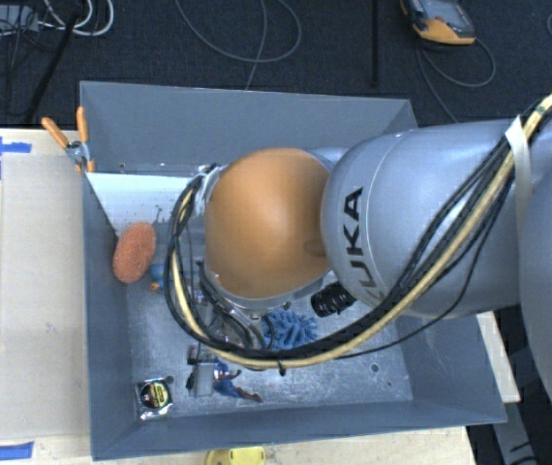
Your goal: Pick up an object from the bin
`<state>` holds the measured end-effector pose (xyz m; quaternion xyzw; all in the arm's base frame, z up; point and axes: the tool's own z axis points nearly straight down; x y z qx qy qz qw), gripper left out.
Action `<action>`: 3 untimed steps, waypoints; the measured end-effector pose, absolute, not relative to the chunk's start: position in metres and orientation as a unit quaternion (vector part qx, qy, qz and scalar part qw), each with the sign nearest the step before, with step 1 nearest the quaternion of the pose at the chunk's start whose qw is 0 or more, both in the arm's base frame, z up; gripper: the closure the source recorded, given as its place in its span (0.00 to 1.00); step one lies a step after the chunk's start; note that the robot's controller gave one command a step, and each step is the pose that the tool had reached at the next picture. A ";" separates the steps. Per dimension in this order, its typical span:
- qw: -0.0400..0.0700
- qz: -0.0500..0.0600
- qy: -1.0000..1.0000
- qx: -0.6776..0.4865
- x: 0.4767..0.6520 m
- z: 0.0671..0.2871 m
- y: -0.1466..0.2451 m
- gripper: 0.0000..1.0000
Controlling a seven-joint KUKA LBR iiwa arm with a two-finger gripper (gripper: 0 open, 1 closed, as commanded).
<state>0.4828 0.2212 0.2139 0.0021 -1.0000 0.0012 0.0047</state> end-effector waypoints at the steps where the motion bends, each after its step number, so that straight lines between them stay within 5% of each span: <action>1: 0.001 0.000 -1.000 -0.001 0.485 0.218 0.220 0.00; 2: -0.001 0.000 -0.999 0.043 0.494 0.182 0.227 0.00; 3: 0.002 0.000 -0.984 0.178 0.504 0.170 0.224 0.00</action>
Offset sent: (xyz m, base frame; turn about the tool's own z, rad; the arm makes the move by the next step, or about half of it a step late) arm 0.0173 0.0099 -0.0649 -0.1508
